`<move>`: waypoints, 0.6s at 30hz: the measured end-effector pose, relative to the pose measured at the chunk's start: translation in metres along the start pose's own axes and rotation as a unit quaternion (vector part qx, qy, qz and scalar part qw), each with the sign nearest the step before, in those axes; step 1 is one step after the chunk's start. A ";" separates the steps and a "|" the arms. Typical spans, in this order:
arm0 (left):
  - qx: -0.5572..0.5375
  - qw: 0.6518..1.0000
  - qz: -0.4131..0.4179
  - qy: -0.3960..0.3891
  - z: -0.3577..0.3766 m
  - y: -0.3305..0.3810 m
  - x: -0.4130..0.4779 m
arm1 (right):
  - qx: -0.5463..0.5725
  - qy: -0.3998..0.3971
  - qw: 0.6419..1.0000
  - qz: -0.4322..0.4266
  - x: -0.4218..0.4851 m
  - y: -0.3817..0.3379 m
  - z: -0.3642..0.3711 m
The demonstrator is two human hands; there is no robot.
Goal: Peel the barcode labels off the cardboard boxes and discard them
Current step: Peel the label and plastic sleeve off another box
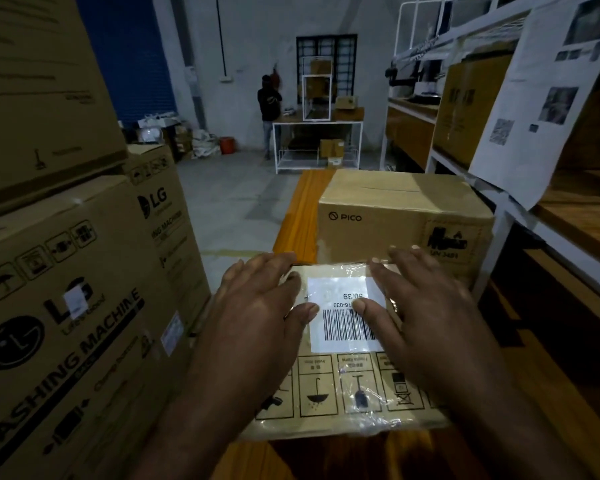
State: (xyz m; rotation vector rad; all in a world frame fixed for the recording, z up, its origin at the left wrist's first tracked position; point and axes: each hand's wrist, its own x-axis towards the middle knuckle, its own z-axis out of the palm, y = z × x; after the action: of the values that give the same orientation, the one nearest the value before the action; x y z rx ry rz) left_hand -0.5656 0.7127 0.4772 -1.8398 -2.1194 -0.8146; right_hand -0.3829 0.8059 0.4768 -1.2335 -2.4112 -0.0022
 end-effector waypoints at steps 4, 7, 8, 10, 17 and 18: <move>-0.030 0.999 0.009 0.033 0.000 0.002 0.002 | 0.006 0.035 0.999 -0.008 -0.003 0.002 0.005; -0.078 0.995 -0.018 0.058 0.000 0.003 0.001 | 0.012 0.054 0.998 -0.013 -0.003 0.003 0.006; -0.098 0.993 -0.036 0.063 0.001 0.004 0.002 | 0.015 0.057 0.998 -0.014 -0.003 0.003 0.006; -0.096 0.992 -0.060 0.060 0.002 0.005 0.003 | 0.014 0.057 0.998 -0.012 -0.003 0.003 0.007; -0.069 0.995 -0.041 0.067 0.005 0.004 0.003 | 0.013 0.060 0.998 -0.006 -0.006 0.002 0.008; -0.075 0.994 -0.034 0.070 0.005 0.004 0.002 | 0.012 0.061 0.998 -0.005 -0.007 0.002 0.007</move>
State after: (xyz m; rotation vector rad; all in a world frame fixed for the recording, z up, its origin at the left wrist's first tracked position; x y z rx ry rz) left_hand -0.5616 0.7177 0.4753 -1.7303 -2.0943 -1.1139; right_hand -0.3811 0.8031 0.4675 -1.1766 -2.3058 -0.0490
